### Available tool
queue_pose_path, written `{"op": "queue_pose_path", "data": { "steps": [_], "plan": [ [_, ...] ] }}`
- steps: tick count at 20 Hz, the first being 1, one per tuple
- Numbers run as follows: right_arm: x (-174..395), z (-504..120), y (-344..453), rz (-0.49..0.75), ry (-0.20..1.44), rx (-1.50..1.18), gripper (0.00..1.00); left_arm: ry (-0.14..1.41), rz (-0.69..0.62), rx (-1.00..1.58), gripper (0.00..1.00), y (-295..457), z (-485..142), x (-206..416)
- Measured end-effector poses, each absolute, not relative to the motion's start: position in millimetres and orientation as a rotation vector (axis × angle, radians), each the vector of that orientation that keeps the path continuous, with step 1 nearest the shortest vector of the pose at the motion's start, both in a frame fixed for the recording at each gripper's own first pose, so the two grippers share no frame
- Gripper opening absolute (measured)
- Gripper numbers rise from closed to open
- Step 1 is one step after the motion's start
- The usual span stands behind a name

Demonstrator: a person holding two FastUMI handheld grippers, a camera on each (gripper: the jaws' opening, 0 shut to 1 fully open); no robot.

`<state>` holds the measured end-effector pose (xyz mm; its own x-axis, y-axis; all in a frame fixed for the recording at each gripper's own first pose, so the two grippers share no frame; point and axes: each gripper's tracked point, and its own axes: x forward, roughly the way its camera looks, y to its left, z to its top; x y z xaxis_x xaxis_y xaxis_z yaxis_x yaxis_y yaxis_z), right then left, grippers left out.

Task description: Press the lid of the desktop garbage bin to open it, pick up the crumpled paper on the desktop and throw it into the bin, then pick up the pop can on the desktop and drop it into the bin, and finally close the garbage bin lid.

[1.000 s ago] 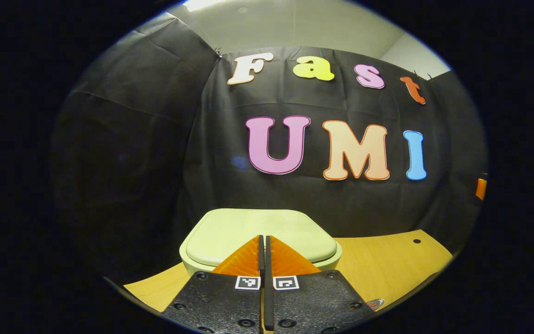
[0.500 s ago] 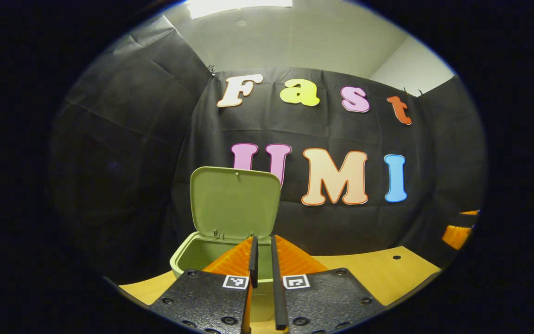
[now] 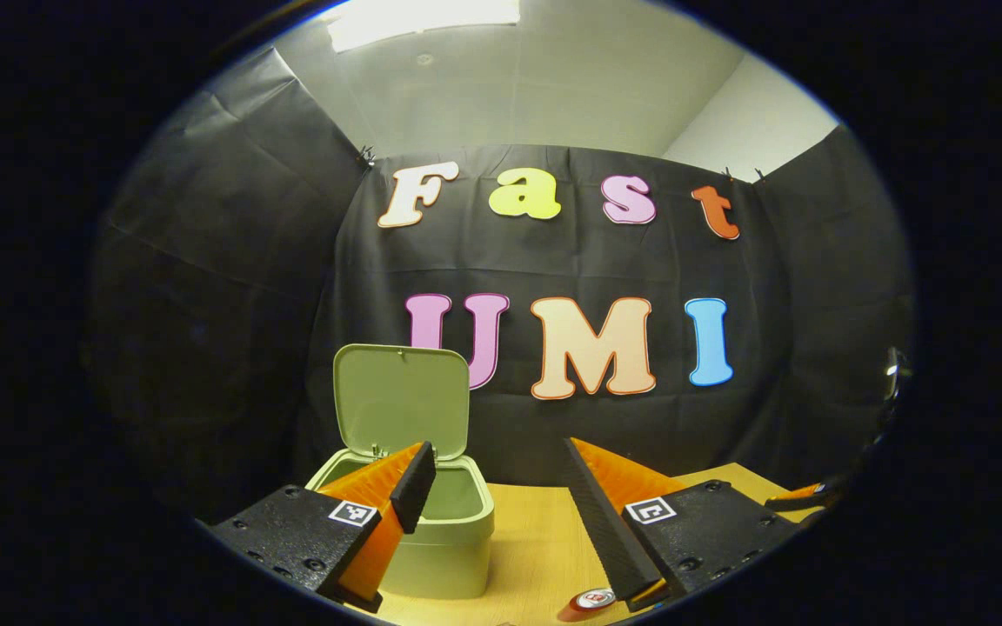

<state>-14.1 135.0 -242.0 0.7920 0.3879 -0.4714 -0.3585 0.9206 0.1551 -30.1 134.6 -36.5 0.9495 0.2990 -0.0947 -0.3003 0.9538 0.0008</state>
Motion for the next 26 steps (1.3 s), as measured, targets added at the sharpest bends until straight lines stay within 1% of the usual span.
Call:
{"op": "queue_pose_path", "data": {
  "steps": [8, 10, 12, 13, 14, 16, 17, 19, 20, 21, 22, 24, 26],
  "plan": [
    [-66, -354, 149, 0.499, 0.751, -0.039, 0.99, 0.091, 0.323, 0.037, 0.9, 122, -24, -45],
    [-84, -382, 151, 0.517, 0.832, -0.064, 0.98, 0.089, 0.321, 0.046, 0.89, 121, -21, -48],
    [-102, -402, 155, 0.537, 0.904, -0.081, 0.99, 0.094, 0.32, 0.039, 0.89, 121, -23, -51],
    [-111, -410, 154, 0.544, 0.934, -0.085, 0.99, 0.097, 0.323, 0.038, 0.9, 122, -24, -53],
    [-118, -416, 154, 0.551, 0.962, -0.087, 1.0, 0.099, 0.326, 0.041, 0.88, 124, -25, -54],
    [-130, -427, 156, 0.559, 1.016, -0.08, 0.99, 0.106, 0.33, 0.051, 0.89, 128, -27, -55],
    [-137, -432, 154, 0.562, 1.049, -0.078, 0.92, 0.11, 0.33, 0.055, 0.89, 131, -28, -56],
    [-142, -429, 157, 0.538, 1.074, -0.011, 0.47, 0.112, 0.33, 0.05, 0.9, 134, -29, -58],
    [-141, -428, 157, 0.529, 1.079, -0.01, 0.24, 0.113, 0.331, 0.045, 0.89, 136, -30, -58],
    [-136, -426, 156, 0.513, 1.068, -0.014, 0.14, 0.116, 0.331, 0.038, 0.89, 139, -32, -58],
    [-131, -420, 155, 0.51, 1.056, -0.015, 0.07, 0.119, 0.332, 0.034, 0.88, 141, -33, -58],
    [-111, -404, 160, 0.497, 0.994, 0.004, 0.06, 0.123, 0.331, 0.03, 0.89, 147, -36, -60],
    [-84, -373, 168, 0.491, 0.908, 0.033, 0.06, 0.121, 0.331, 0.029, 0.89, 154, -36, -60]
  ]
}}
